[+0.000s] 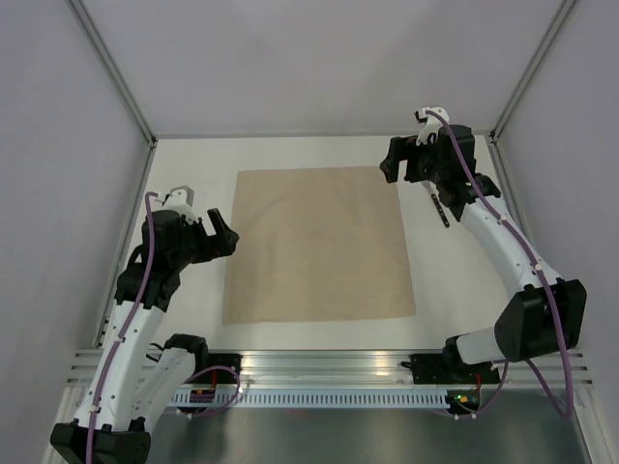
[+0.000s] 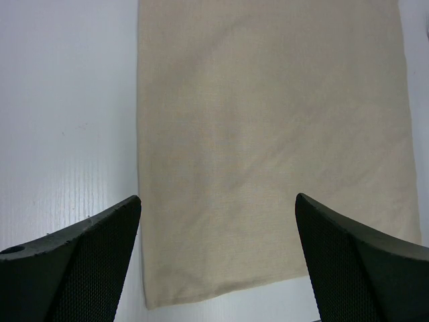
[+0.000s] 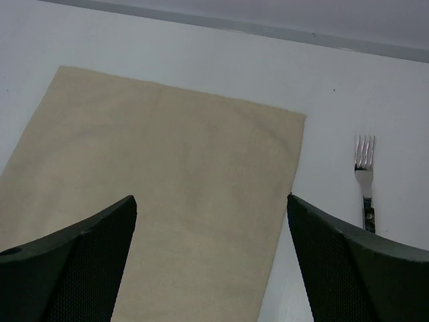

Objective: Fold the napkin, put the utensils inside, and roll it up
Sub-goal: Fold the napkin

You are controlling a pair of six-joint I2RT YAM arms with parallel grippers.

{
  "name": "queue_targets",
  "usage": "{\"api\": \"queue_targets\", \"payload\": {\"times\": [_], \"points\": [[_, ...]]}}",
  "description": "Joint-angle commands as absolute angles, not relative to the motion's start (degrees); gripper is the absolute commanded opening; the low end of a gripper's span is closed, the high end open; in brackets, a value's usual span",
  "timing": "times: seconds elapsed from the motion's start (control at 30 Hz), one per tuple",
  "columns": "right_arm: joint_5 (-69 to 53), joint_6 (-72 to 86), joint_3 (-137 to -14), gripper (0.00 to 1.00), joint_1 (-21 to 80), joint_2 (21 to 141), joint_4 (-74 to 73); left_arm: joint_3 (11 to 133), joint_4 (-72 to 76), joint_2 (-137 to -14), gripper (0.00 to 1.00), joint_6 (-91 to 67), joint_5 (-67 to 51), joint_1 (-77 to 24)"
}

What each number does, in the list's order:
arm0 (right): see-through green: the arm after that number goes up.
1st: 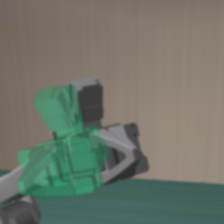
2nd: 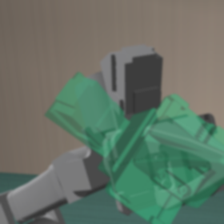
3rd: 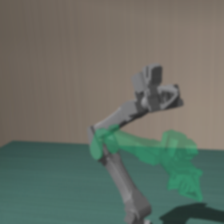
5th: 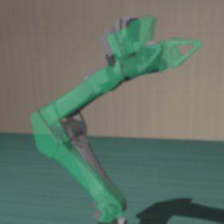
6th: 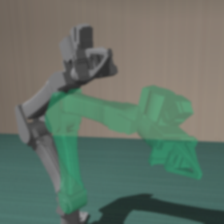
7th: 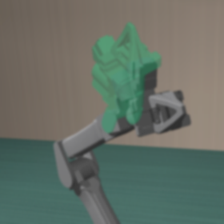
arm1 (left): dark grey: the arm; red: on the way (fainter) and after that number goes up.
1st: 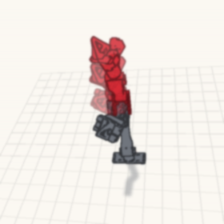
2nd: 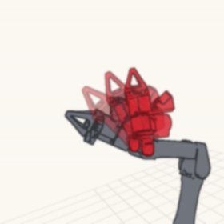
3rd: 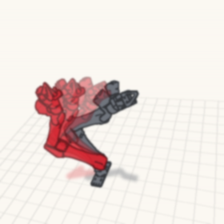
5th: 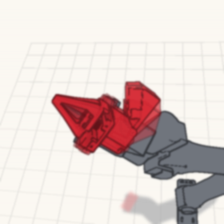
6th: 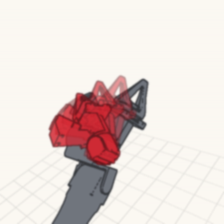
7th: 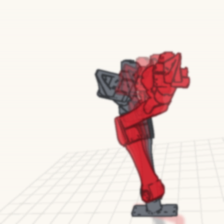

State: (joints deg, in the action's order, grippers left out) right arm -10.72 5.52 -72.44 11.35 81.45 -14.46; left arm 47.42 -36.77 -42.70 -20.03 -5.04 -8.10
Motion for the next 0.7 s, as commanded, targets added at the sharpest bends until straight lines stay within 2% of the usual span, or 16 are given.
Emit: {"api": "queue_targets", "payload": {"times": [0.0, 0.1, 0.2, 0.33, 0.4, 0.53, 0.67], "points": [[-12.12, 4.92, -73.03, 0.98, 11.16, 79.8, -15.38, 50.43, -37.18, -43.06, 1.0, -18.01, -5.89, -7.82], [-17.11, 4.31, -74.18, 0.98, 11.42, 80.16, -15.91, 56.04, -37.88, -44.73, 1.0, -18.72, -6.59, -7.82], [-16.01, 2.47, -74.35, 0.97, 14.84, 80.68, -16.96, 63.77, -39.72, -47.53, 1.0, -19.07, -5.46, -7.91], [-10.82, -1.39, -73.48, 0.89, 27.81, 83.48, -17.49, 75.21, -43.67, -51.75, 1.0, -19.16, -3.52, -7.91], [-8.54, -2.11, -74.0, 0.82, 33.11, 85.42, -18.02, 81.35, -44.82, -52.9, 1.0, -19.51, -3.08, -7.82], [-3.18, -2.99, -76.02, 0.73, 48.99, 92.79, -17.76, 88.58, -46.66, -54.84, 1.0, -20.65, -2.73, -7.82], [-0.89, -3.25, -79.18, 0.62, 59.22, 100.53, -16.44, 93.07, -47.55, -55.55, 1.0, -22.14, -2.2, -7.91]]}}
